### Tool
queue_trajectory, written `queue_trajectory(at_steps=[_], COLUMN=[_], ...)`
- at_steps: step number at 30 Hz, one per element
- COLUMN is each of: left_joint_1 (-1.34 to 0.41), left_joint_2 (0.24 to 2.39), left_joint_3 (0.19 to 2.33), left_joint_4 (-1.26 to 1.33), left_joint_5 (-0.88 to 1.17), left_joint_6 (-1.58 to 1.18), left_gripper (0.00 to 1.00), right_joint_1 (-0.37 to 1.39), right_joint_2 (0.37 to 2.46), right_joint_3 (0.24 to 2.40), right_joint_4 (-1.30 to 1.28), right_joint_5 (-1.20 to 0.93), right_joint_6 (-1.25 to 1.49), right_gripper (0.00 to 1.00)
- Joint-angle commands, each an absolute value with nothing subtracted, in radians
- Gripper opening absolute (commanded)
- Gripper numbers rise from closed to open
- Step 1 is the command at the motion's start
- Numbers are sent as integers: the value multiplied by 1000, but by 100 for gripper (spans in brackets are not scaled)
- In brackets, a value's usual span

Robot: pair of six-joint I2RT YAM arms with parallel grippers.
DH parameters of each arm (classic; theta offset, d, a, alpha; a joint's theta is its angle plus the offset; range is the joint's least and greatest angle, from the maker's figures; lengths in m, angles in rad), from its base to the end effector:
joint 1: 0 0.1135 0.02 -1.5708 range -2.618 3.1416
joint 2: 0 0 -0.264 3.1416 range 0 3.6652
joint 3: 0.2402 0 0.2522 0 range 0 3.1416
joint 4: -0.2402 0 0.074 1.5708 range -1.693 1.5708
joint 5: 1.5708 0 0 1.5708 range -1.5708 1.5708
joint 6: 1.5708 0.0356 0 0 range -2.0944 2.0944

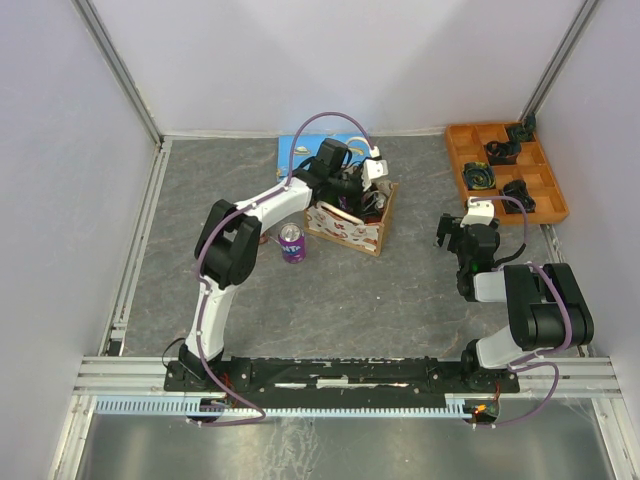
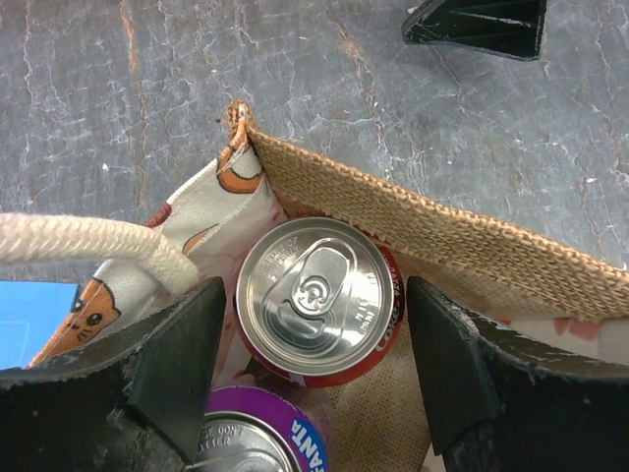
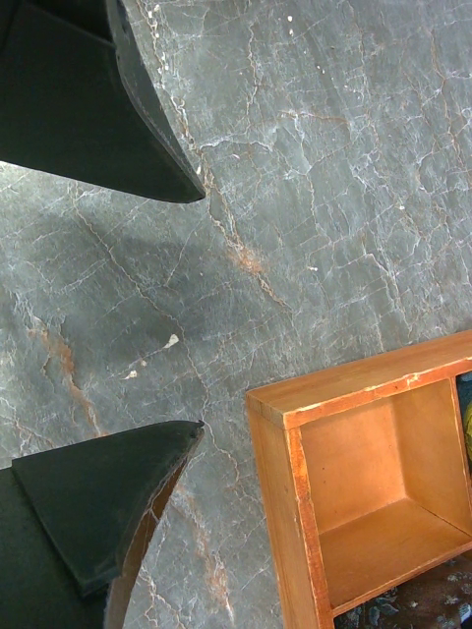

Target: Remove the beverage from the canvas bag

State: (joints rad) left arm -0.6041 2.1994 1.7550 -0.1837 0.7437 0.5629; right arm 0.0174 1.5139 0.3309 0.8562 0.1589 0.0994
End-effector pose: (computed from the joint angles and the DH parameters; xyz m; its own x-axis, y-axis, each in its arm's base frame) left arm 0.4005 -0.3057 0.2170 0.0547 0.4395 -0.8966 0.9929 0.0710 0.0954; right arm 0.2566 -0.0012 0.1380 -0.3062 0.0927 -0.9474 0.1639 0.9855 0.0434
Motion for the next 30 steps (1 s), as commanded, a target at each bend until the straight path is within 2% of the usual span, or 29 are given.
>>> queue_trajectory(at_steps=[1, 4, 12, 13, 14, 15, 16, 30], left_joint_1=[-608, -607, -610, -610, -611, -612, -612, -614], left_joint_2=[2228, 2235, 2230, 2229, 2226, 2222, 2219, 2138], left_joint_3=[1778, 1763, 1743, 1743, 1745, 1744, 1743, 1922], left_joint_4=[-137, -104, -113, -118, -125, -131, -131, -123], left_joint_5=[767, 765, 754, 749, 745, 736, 729, 650], left_joint_6=[529, 492, 478, 482, 486, 490, 492, 448], left_gripper=[78, 74, 51, 45, 34, 6, 3, 3], right_joint_1=[17, 17, 17, 17, 17, 16, 17, 16], right_joint_2=[1511, 1510, 1510, 1511, 1511, 1510, 1510, 1510], right_joint_3=[353, 353, 353, 353, 353, 353, 353, 353], right_joint_4=[890, 890, 890, 890, 890, 890, 890, 890], right_joint_5=[155, 155, 155, 155, 155, 155, 155, 155], right_joint_6=[89, 89, 89, 88, 89, 88, 89, 88], right_gripper=[99, 99, 99, 99, 99, 99, 99, 99])
